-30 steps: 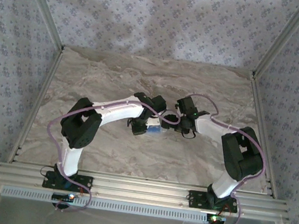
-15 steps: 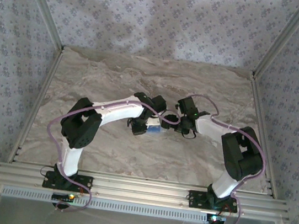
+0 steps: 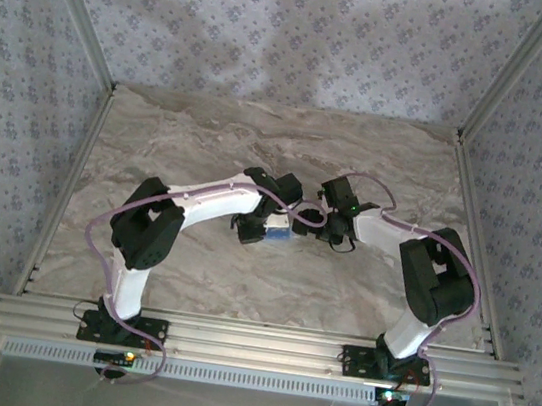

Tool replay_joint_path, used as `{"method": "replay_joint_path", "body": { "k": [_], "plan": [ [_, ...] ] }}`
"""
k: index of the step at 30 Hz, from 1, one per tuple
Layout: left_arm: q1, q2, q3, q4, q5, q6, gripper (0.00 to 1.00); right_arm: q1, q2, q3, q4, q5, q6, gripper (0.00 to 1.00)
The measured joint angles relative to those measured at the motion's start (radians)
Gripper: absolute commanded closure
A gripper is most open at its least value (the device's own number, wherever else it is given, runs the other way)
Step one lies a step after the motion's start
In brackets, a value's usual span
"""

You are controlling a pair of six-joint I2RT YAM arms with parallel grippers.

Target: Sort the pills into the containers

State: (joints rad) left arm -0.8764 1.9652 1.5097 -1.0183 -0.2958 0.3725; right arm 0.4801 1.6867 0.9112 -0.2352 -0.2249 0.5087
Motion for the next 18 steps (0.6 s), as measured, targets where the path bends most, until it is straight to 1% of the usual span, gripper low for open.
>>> {"method": "replay_joint_path", "body": {
  "k": [18],
  "plan": [
    [-0.025, 0.0, -0.004, 0.008, -0.052, 0.038, 1.0, 0.0, 0.0, 0.0, 0.0, 0.0, 0.0, 0.28]
  ]
}}
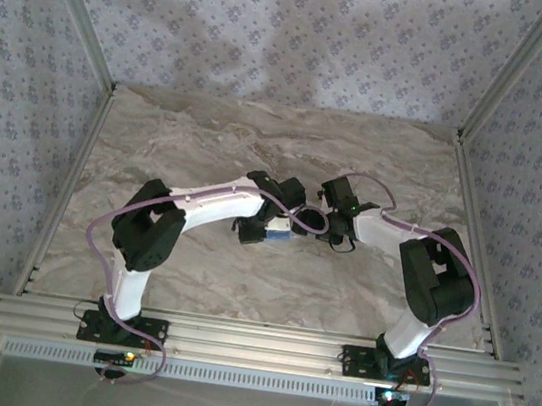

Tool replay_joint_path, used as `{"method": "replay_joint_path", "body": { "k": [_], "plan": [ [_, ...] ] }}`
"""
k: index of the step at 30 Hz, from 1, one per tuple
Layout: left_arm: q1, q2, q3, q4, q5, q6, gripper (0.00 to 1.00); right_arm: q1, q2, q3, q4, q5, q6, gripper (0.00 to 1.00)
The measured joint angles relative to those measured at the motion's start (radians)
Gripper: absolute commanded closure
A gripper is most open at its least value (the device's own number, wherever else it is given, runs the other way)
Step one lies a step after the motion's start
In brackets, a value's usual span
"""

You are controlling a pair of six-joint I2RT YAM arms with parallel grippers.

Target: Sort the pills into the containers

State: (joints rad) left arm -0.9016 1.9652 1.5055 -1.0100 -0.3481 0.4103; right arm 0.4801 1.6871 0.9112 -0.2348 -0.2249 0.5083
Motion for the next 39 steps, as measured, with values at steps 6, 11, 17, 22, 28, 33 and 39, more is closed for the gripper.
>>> {"method": "replay_joint_path", "body": {
  "k": [6, 11, 17, 22, 28, 33, 39],
  "plan": [
    [-0.011, 0.0, -0.011, 0.005, -0.008, 0.013, 1.0, 0.0, 0.0, 0.0, 0.0, 0.0, 0.0, 0.28],
    [-0.012, 0.0, -0.016, 0.013, -0.013, 0.017, 1.0, 0.0, 0.0, 0.0, 0.0, 0.0, 0.0, 0.28],
    [-0.015, 0.0, -0.018, 0.014, -0.021, 0.02, 1.0, 0.0, 0.0, 0.0, 0.0, 0.0, 0.0, 0.28],
    [-0.015, 0.0, -0.018, 0.014, -0.043, 0.024, 1.0, 0.0, 0.0, 0.0, 0.0, 0.0, 0.0, 0.28],
    [-0.015, -0.002, -0.018, 0.015, -0.058, 0.029, 1.0, 0.0, 0.002, 0.0, 0.0, 0.0, 0.0, 0.28],
    [-0.015, -0.002, -0.026, 0.016, -0.057, 0.035, 1.0, -0.001, 0.002, 0.0, 0.0, 0.0, 0.0, 0.28],
    [-0.018, -0.002, -0.032, 0.017, -0.057, 0.035, 1.0, -0.001, 0.002, 0.0, 0.0, 0.0, 0.0, 0.28]
  ]
}}
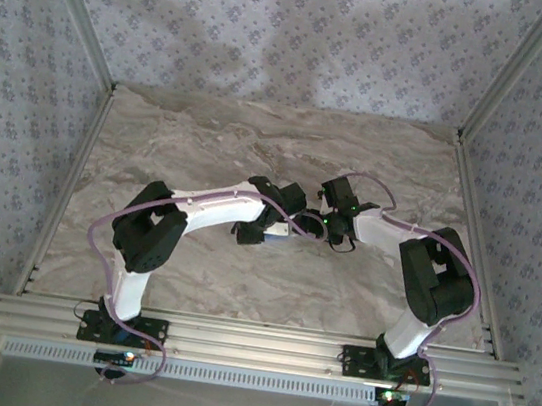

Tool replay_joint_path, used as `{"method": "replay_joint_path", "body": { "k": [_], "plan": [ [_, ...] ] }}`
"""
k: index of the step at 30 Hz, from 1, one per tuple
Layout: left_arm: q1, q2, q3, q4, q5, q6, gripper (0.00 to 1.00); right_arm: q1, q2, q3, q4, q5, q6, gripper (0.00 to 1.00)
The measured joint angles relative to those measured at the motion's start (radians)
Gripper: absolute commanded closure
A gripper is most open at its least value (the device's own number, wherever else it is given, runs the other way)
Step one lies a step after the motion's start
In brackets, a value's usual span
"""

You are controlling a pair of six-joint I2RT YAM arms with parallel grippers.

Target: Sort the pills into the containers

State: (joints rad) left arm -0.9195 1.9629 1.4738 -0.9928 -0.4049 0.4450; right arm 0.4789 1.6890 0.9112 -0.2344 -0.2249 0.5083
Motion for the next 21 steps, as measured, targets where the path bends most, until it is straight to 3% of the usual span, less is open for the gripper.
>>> {"method": "replay_joint_path", "body": {
  "k": [9, 21],
  "plan": [
    [0.001, 0.0, 0.003, -0.002, 0.001, -0.002, 1.0, 0.0, 0.0, 0.0, 0.0, 0.0, 0.0, 0.29],
    [0.052, -0.064, 0.004, -0.001, 0.084, -0.049, 1.0, 0.0, 0.001, 0.0, 0.001, 0.0, 0.0, 0.29]
  ]
}}
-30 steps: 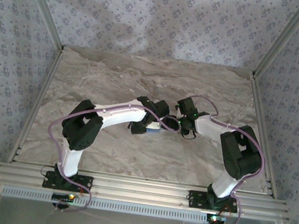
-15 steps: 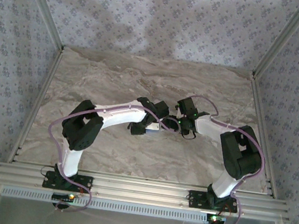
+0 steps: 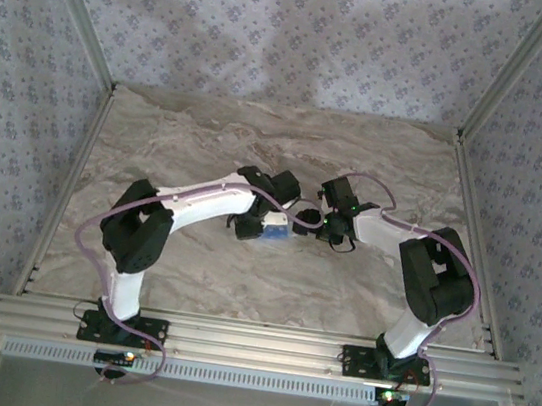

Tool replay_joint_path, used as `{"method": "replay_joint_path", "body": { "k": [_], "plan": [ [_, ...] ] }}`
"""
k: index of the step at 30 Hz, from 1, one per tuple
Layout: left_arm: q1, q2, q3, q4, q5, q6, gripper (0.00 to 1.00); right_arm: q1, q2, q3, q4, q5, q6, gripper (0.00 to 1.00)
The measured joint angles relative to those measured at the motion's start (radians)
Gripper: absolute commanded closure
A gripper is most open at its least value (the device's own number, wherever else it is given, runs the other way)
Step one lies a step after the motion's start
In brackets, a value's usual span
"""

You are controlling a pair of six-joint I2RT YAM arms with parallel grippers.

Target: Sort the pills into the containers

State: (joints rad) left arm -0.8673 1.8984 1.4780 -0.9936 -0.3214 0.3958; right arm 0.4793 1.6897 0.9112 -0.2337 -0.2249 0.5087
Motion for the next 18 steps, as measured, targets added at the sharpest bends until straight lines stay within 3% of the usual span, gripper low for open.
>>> {"method": "replay_joint_path", "body": {
  "k": [18],
  "plan": [
    [0.09, -0.075, -0.13, 0.088, 0.188, -0.058, 1.0, 0.0, 0.006, 0.004, -0.003, 0.001, 0.0, 0.29]
  ]
}}
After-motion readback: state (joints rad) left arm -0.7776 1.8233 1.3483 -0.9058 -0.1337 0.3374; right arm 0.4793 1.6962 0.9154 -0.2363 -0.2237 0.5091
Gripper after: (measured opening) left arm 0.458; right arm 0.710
